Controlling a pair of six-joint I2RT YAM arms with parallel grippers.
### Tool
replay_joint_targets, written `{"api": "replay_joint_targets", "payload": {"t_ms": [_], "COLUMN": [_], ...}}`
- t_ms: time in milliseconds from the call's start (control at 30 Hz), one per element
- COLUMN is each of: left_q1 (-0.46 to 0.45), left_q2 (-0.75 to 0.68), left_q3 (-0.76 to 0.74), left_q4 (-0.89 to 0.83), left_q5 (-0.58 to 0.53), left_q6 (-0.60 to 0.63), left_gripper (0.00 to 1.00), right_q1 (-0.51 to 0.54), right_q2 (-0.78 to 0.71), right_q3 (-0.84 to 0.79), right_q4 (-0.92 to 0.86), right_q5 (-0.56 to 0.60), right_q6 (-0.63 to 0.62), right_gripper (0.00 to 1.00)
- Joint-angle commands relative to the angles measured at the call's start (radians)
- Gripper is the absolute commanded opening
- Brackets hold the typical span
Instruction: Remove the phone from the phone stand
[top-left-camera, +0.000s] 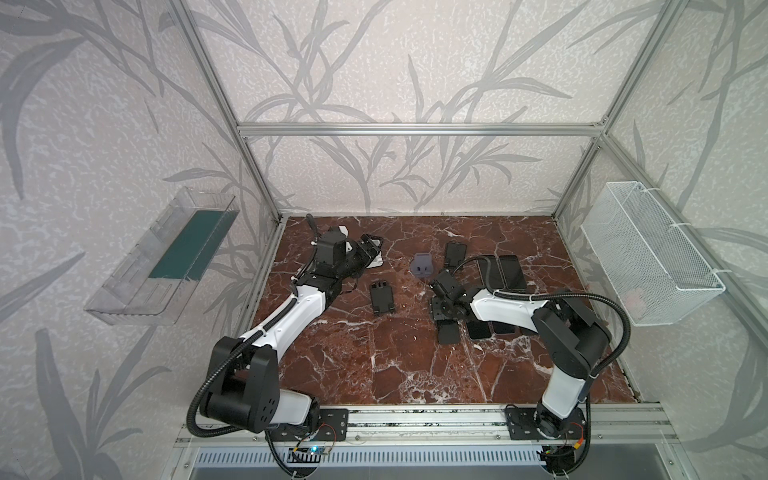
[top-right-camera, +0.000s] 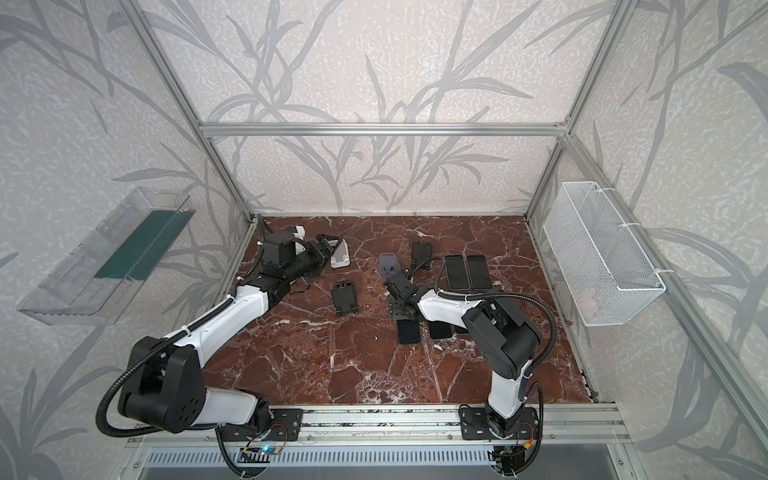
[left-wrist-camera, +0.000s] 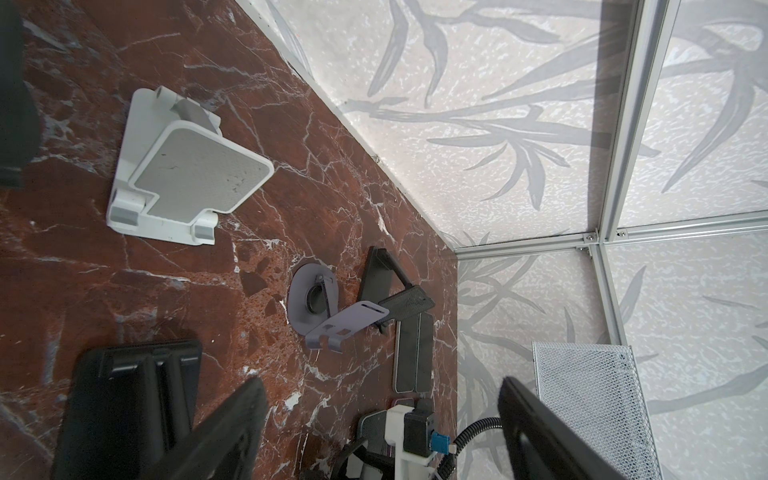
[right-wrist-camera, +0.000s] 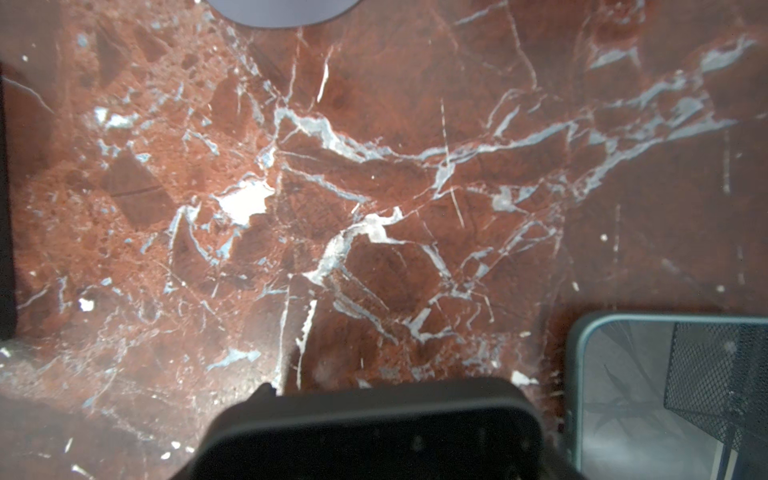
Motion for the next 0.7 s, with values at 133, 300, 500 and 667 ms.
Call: {"api": "replay_joint_targets", "payload": {"t_ms": [133, 300, 500, 667], "left_q1": [-0.004, -0.004, -0.004, -0.004], "left_q2": [0.009, 0.012, 0.012, 0.012], "left_q3": [-0.002, -0.002, -0.001, -0.001], "left_q4": [0.009, 0.008, 0.006, 0.006], "left_q5": [0.004, 0.005, 0.003, 0.004], "left_q6": [0.003, 0.003, 0.005, 0.003], "left_gripper": [0.88, 0.88, 0.88, 0.88], "right_q1": [0.0, 0.0, 0.009, 0.012], "right_q2": [0.02, 0.042, 0.075, 0.09], "right_q3": [-0.015, 0.009, 0.033, 0.039], "right_q4": [-0.066, -0.094, -0.094, -0.098], "right_q5": [0.045, 0.092, 0.099, 0.104], "right_q6": [0.0, 0.009, 0.003, 0.002], "right_gripper": [0.74, 0.74, 0.75, 0.76]}}
